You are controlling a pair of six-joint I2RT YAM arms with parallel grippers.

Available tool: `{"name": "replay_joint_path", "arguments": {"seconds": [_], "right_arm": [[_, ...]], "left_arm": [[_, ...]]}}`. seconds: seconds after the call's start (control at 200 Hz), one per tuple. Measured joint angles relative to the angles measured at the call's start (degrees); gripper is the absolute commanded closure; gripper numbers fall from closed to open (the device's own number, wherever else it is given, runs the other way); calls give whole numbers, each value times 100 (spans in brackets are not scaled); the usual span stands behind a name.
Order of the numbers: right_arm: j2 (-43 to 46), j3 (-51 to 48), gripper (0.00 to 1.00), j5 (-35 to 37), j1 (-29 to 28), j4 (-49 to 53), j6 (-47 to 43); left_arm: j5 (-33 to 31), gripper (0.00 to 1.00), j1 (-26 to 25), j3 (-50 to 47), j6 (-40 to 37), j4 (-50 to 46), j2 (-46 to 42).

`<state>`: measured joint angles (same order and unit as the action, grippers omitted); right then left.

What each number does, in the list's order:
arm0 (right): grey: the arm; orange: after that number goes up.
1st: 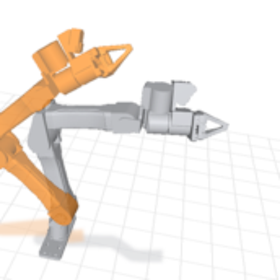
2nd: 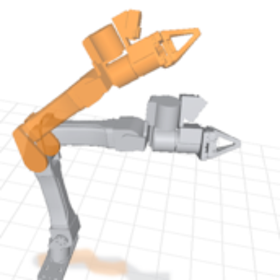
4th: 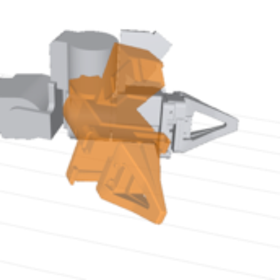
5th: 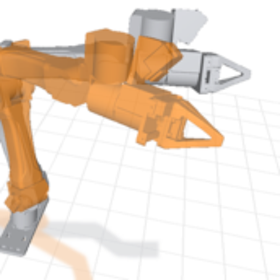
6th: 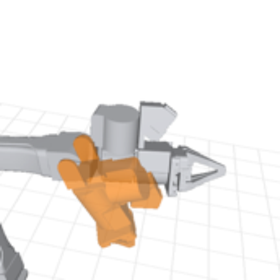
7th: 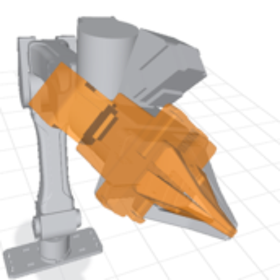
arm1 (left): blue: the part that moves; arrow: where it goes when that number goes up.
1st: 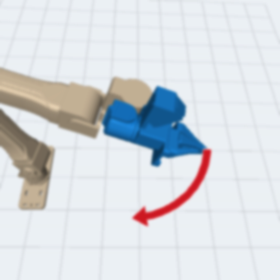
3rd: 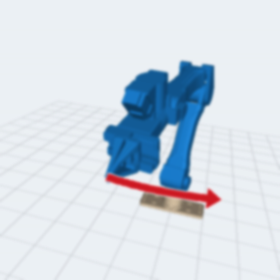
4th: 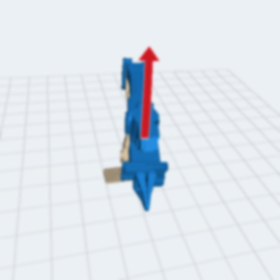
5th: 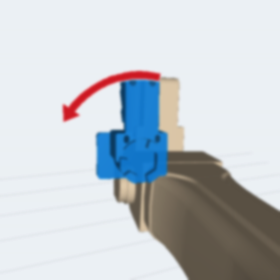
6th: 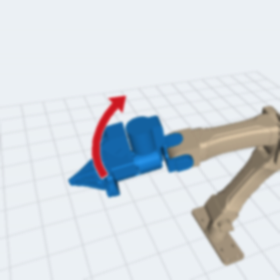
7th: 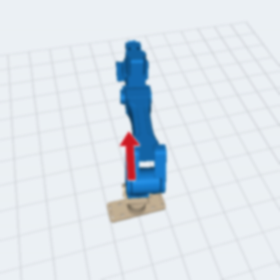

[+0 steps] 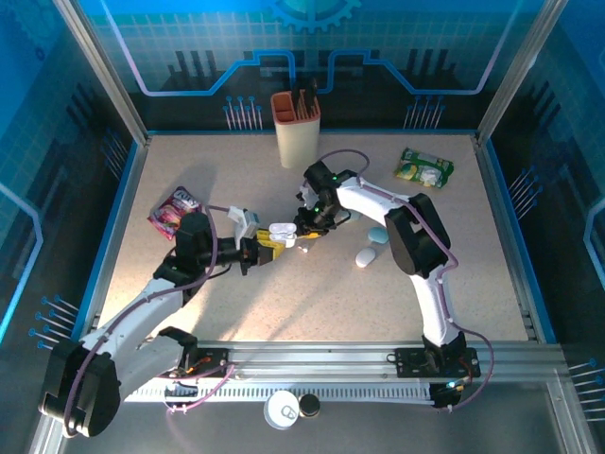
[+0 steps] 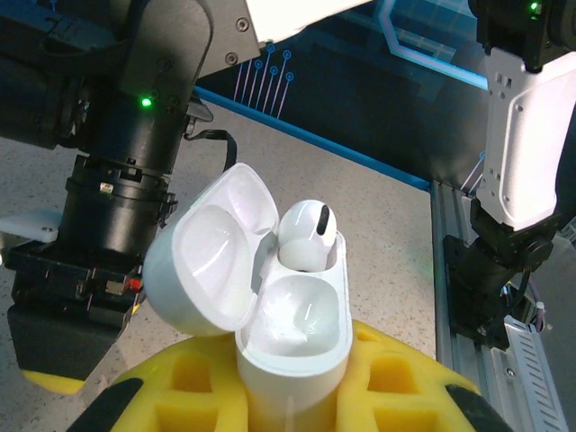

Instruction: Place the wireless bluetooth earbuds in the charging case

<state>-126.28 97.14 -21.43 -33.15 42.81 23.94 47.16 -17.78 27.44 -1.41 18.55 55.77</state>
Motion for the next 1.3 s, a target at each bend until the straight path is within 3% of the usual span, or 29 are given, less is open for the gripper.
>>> {"name": "replay_joint_path", "arguments": {"seconds": [0.825, 1.111, 1.301], "right_arm": [[33, -299, 73, 192, -278, 686, -994], [809, -1320, 57, 503, -332, 671, -1250], [1200, -1810, 55, 708, -332, 601, -1353]], "left_arm": [[4, 90, 4, 0, 0, -26, 199], [4, 90, 4, 0, -2, -24, 199], [4, 90, 4, 0, -2, -20, 240]]}}
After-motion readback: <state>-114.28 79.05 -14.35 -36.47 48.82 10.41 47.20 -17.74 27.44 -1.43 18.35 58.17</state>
